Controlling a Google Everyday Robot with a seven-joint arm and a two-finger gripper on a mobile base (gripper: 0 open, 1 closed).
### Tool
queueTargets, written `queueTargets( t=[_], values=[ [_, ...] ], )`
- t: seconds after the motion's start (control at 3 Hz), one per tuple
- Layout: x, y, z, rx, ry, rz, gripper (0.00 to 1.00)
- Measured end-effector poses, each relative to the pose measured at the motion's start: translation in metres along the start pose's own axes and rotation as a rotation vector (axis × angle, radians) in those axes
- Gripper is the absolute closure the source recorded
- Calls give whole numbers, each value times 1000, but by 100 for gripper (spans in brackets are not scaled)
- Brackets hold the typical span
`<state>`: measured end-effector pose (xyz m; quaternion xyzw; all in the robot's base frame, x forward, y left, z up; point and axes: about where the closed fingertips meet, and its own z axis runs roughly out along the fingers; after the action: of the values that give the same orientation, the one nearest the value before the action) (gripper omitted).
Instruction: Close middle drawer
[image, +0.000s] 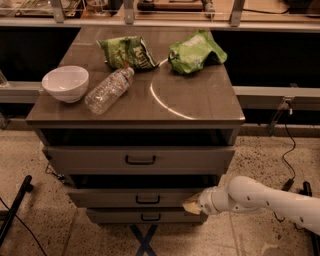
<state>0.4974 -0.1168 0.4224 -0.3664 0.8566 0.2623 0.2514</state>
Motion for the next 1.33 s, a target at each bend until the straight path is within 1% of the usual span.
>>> queueTargets(
  t=[0.33,0.67,1.0,1.33],
  values=[
    [-17,-7,12,-1,-26,0,100],
    [-30,-9,24,-16,-61,11,100],
    [-32,-8,29,-30,-80,18,100],
    [-16,-1,18,-31,-77,12,100]
  ],
)
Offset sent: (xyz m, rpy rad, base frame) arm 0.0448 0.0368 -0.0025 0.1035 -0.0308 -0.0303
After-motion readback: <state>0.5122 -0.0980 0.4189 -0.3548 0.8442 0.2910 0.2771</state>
